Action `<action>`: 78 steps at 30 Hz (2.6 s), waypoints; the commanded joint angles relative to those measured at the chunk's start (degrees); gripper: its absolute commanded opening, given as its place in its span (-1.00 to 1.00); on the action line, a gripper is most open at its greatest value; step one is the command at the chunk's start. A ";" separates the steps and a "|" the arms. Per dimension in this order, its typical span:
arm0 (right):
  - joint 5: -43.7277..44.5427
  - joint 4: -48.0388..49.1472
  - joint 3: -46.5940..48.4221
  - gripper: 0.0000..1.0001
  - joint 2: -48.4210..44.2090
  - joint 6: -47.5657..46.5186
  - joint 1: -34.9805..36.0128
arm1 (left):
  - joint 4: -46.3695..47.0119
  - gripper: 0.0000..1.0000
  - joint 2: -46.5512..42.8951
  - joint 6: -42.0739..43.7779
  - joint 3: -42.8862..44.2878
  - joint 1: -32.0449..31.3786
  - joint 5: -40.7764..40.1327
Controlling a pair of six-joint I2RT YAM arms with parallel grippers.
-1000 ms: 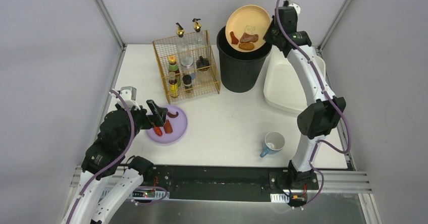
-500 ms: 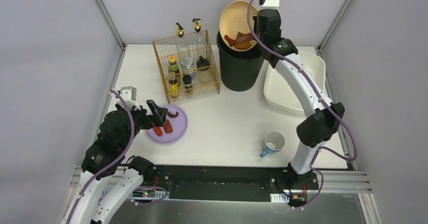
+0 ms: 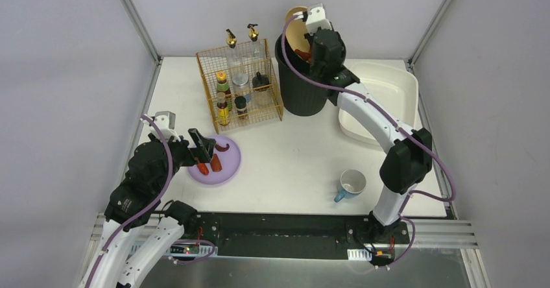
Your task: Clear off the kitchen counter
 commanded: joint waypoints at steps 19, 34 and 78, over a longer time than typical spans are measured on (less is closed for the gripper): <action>-5.98 50.17 -11.92 -1.00 -0.84 -42.23 7.44 | 0.90 0.99 0.51 -0.17 -0.15 0.76 0.62; 7.73 43.06 -9.56 -1.00 -9.02 -33.11 6.41 | 0.97 0.99 0.53 -0.26 -0.15 0.72 1.37; -38.10 -27.54 -26.48 -1.00 -10.66 85.23 -49.06 | 0.75 0.99 2.18 -0.44 0.27 0.76 3.86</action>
